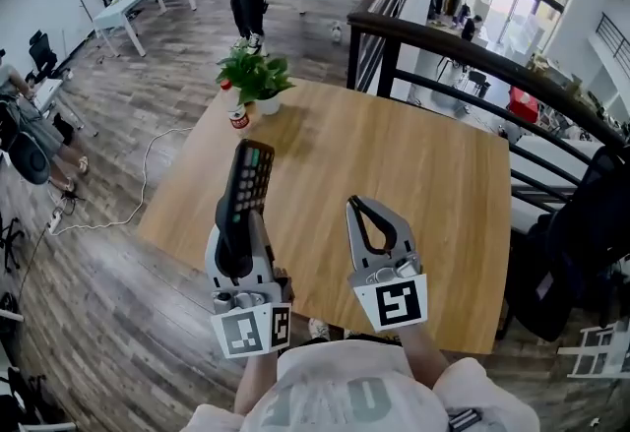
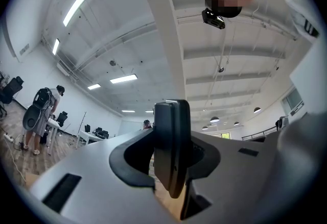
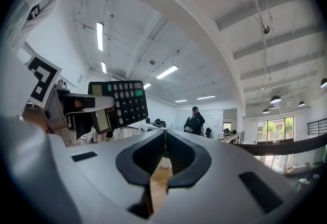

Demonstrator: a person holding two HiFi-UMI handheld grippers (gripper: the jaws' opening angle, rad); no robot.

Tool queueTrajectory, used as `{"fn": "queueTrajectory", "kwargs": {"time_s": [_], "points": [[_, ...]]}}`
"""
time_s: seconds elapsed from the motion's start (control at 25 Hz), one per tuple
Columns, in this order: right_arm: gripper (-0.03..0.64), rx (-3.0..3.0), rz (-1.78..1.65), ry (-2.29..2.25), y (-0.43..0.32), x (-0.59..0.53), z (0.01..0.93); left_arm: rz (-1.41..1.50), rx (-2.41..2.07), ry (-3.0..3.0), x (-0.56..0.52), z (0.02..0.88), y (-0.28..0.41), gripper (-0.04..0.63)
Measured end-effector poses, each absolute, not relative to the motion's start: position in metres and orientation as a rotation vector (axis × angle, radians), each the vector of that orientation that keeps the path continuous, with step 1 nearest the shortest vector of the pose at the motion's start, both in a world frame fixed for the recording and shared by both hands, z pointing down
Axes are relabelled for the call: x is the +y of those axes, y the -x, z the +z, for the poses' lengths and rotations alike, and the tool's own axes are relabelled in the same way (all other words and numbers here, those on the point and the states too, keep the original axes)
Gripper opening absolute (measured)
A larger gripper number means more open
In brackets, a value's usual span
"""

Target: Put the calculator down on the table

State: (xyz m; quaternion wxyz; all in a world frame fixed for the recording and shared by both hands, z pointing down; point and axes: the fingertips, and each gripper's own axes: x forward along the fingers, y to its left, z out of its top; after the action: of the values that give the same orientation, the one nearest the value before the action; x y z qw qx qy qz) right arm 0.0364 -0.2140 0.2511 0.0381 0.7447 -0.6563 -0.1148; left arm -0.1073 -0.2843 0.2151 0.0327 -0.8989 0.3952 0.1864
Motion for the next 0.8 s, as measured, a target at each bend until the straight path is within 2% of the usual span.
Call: {"fn": "queueTrajectory", "kwargs": {"time_s": [0.4, 0.6, 0.8], "points": [[0.020, -1.944, -0.352, -2.355, -0.066, -0.194, 0.243, 0.500, 1.164, 2.813, -0.273, 0.223, 0.074, 0.121], [0.021, -1.861, -0.268, -2.391, -0.091, -0.179, 0.258, 0.220, 0.839, 2.843, -0.290, 0.214, 0.039, 0.121], [0.020, -1.774, -0.188, -2.444, -0.112, -0.155, 0.277, -0.235, 0.393, 2.805, -0.301, 0.221, -0.014, 0.121]]}}
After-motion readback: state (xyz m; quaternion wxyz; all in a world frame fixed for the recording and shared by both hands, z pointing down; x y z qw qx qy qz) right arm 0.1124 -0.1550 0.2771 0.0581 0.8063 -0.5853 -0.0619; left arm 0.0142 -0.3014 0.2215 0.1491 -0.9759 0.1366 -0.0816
